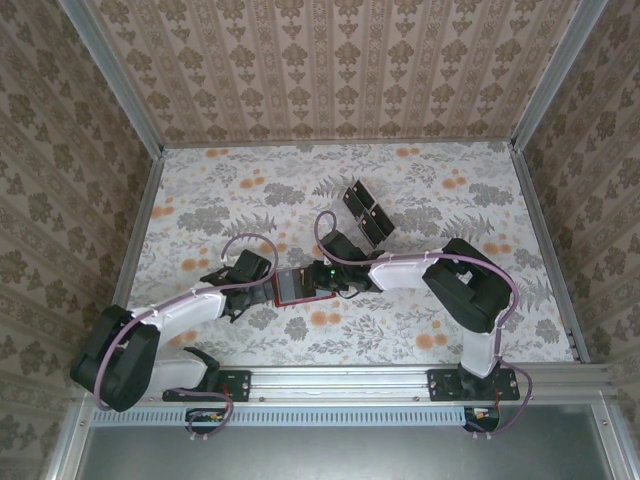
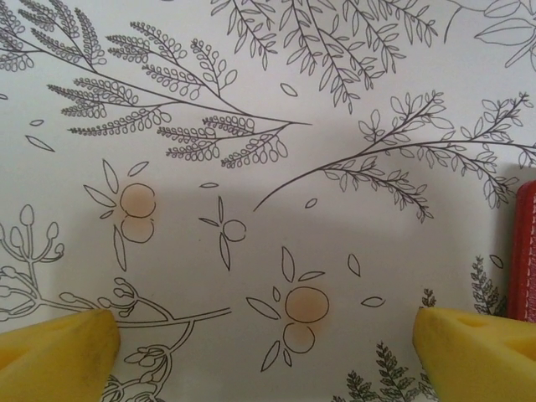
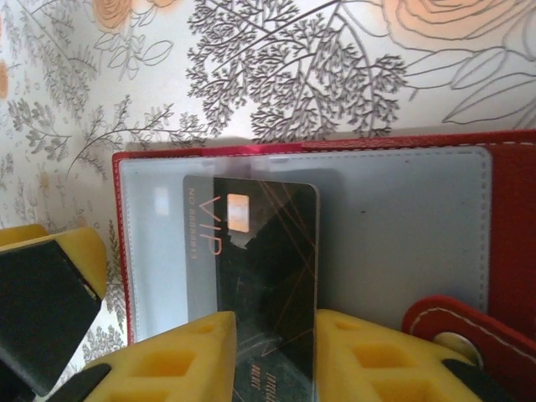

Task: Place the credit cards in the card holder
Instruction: Insert the credit card into the card slot.

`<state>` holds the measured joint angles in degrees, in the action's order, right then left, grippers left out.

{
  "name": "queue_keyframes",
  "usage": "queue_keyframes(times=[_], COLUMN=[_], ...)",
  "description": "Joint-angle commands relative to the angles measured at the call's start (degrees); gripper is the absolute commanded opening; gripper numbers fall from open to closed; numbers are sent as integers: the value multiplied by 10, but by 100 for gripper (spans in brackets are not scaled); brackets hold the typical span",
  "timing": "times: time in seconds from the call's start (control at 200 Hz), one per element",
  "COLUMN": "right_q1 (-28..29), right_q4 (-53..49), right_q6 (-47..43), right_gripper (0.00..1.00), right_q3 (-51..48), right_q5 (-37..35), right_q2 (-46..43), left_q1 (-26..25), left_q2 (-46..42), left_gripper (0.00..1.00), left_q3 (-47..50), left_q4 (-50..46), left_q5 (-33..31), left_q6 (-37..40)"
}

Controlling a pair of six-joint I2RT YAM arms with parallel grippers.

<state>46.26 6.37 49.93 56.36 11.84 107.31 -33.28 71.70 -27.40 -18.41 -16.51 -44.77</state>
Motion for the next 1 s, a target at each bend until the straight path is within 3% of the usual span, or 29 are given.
queue_keyframes(times=[0.0,0.11,0.395,0.995], right_q1=[-2,0,12,36], right_q4=[-39,-41,-45,-46], right_q6=[-8,-8,-8,-9], right_gripper=[25,19,16,19], right_q3=[16,25,47,88], right_q5=[-12,-7,4,37], right_q2=[5,13,27,54], left_q1=[1,-2,-17,-41], left_q2=[20,28,52,71], left_gripper=[100,100,100,100], left_q3=[4,4,2,-3], left_q4=[14,18,33,43], left_q5=[17,18,20,14], left_q6=[1,1,-6,-15])
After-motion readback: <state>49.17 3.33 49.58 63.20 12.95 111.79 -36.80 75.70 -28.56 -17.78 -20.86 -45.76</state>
